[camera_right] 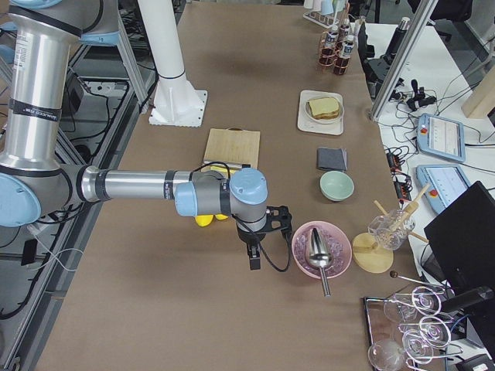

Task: Make sandwich and place on tray

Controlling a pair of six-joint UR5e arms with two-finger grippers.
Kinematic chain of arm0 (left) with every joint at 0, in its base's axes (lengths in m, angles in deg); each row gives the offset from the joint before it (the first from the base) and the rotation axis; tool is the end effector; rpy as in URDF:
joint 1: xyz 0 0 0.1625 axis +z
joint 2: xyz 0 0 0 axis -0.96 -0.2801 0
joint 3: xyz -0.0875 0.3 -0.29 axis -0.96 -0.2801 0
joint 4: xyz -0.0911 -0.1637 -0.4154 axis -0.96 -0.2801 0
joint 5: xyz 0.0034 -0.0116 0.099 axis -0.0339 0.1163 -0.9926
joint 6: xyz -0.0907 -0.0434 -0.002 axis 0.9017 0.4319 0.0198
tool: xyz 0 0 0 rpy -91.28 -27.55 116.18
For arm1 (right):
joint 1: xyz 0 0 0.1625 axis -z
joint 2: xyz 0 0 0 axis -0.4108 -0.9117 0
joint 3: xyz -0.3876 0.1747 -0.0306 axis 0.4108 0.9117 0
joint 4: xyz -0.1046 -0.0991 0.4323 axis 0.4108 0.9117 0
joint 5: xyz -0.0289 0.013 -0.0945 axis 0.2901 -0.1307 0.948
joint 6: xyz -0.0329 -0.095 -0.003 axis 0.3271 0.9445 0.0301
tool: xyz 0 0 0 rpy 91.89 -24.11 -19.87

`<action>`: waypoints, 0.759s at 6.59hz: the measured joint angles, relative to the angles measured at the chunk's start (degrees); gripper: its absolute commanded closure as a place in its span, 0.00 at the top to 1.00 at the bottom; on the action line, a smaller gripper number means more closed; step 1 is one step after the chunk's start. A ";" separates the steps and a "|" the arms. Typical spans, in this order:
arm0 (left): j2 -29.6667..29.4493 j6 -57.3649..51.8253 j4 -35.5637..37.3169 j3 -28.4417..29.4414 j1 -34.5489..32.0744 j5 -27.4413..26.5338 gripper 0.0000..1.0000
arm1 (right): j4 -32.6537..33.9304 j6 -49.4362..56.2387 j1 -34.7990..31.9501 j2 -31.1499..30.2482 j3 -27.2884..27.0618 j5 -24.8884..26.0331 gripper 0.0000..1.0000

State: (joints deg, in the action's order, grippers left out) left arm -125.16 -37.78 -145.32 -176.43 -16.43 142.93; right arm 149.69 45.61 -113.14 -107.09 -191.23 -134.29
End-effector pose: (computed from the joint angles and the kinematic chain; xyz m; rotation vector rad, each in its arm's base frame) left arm -0.0653 -0.4699 0.5455 0.1781 0.7444 0.3066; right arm 0.0615 -0.4484 0.6353 0.1102 -0.6760 -0.1041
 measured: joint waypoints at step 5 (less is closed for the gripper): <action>-0.75 0.43 -0.21 0.22 0.29 -0.07 0.97 | -0.05 -0.35 0.10 -0.02 0.84 0.09 1.00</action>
